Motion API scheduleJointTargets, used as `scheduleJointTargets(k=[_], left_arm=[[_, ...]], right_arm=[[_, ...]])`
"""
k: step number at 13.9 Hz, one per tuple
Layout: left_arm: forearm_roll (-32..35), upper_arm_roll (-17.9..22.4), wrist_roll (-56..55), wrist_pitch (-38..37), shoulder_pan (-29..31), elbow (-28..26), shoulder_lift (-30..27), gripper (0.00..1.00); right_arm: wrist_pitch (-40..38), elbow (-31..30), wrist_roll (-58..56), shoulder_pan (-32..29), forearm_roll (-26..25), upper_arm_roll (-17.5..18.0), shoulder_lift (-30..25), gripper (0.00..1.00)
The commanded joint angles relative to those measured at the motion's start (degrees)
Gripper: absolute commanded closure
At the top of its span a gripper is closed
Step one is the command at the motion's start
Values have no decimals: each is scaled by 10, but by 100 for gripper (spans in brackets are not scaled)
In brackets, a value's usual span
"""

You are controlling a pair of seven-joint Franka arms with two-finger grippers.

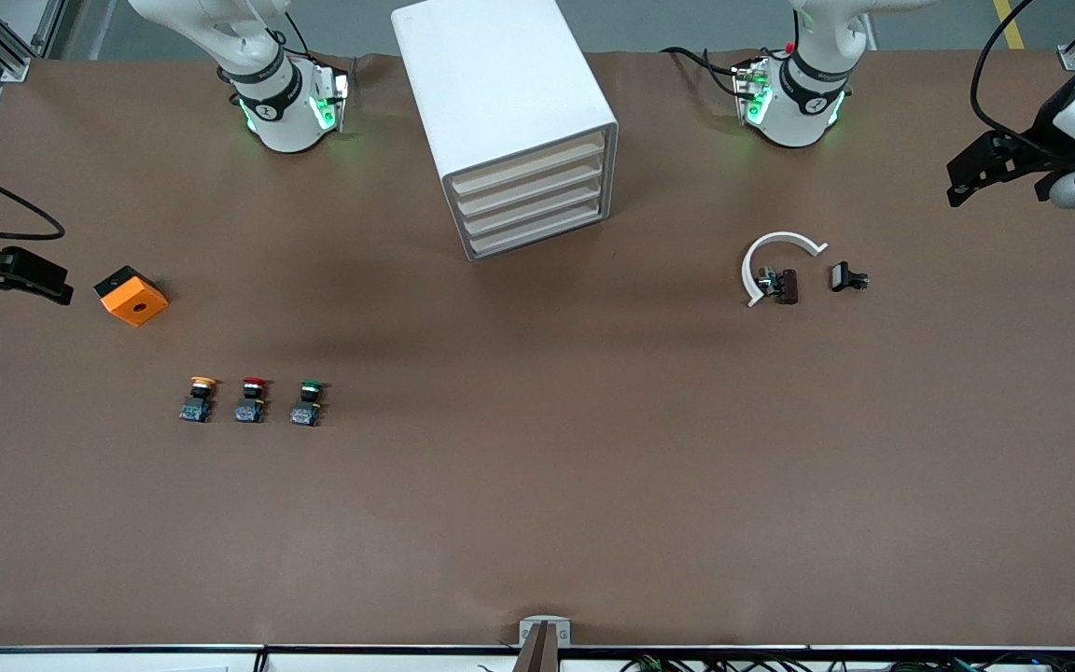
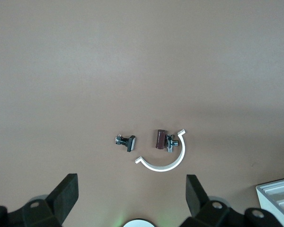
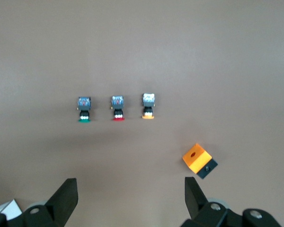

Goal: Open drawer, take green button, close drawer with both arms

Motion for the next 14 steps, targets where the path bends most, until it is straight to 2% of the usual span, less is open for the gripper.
scheduleJointTargets(k=[1, 4, 8, 12, 14], left_arm=[[-8, 4, 7, 5, 1, 11, 3, 0], [-8, 4, 7, 5, 2, 40, 27, 0], [-8, 4, 7, 0, 2, 40, 30, 0], [-8, 5, 7, -9, 2, 42, 29, 0], [-8, 5, 5, -9, 2, 41, 30, 0]], right_arm=[[22, -35, 9, 9, -23, 4, -23, 0], [8, -45, -2, 8, -25, 4, -44, 0], [4, -73, -23, -4, -24, 1, -86, 0], [-53, -74, -26, -39, -5, 1, -111, 0], [-72, -83, -26, -35, 0, 3, -122, 0]])
